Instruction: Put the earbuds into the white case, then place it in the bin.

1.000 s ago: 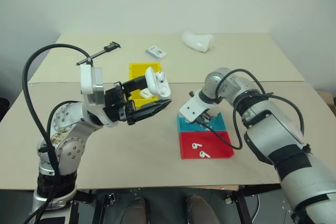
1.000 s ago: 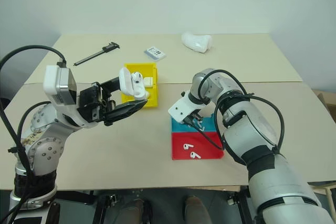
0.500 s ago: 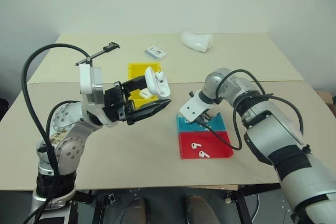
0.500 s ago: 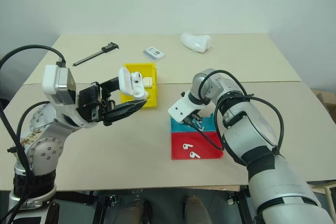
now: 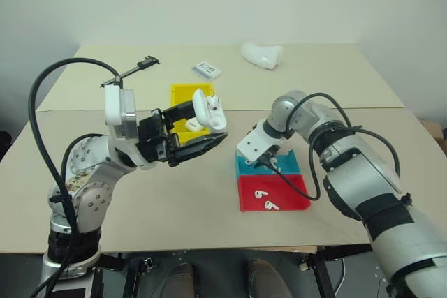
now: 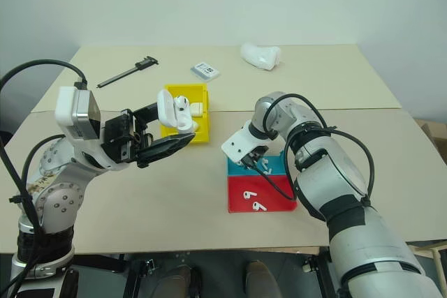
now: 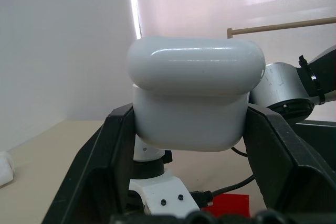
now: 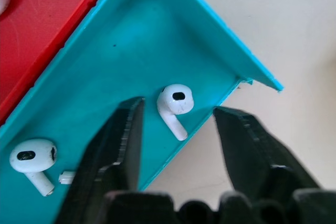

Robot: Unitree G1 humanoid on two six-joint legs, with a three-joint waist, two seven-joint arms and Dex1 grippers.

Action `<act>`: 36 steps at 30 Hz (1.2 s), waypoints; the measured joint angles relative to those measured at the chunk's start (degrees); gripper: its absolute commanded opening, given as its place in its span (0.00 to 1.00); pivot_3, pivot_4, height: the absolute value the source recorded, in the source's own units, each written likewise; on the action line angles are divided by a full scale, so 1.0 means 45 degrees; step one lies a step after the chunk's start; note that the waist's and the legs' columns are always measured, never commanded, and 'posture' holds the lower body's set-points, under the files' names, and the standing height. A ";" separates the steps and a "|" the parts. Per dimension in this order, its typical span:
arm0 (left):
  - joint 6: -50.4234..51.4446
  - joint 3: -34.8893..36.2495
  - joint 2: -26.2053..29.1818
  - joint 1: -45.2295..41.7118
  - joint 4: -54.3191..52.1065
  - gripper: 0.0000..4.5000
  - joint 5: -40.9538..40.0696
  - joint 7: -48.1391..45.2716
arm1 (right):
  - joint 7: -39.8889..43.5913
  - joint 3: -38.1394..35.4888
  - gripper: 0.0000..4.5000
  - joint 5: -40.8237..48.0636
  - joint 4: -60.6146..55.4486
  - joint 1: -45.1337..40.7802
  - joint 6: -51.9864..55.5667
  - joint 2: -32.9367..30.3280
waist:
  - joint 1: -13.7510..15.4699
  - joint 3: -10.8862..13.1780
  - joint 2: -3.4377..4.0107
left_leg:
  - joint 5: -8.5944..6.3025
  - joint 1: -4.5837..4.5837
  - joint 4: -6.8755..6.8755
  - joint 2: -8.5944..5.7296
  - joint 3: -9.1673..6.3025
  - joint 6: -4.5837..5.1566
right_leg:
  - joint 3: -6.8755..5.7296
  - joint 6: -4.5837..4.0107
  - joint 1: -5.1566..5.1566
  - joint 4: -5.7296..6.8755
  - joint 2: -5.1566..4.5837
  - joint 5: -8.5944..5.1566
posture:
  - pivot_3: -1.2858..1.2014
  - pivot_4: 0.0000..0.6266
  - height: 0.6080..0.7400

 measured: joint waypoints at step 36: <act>0.0000 0.0006 0.0314 0.0078 -0.0164 0.62 -0.0149 0.0222 | 0.0171 -0.0492 0.17 0.0352 -0.0110 0.0298 0.0322 0.0188 | -0.0028 -0.0001 0.0001 | 0.0002 0.0016 -0.0002 0.0001 -0.0004 -0.0003 | 0.0002 -0.0002 0.0011 0.0008 0.0001 -0.0001 | 0.52 0.24 1.00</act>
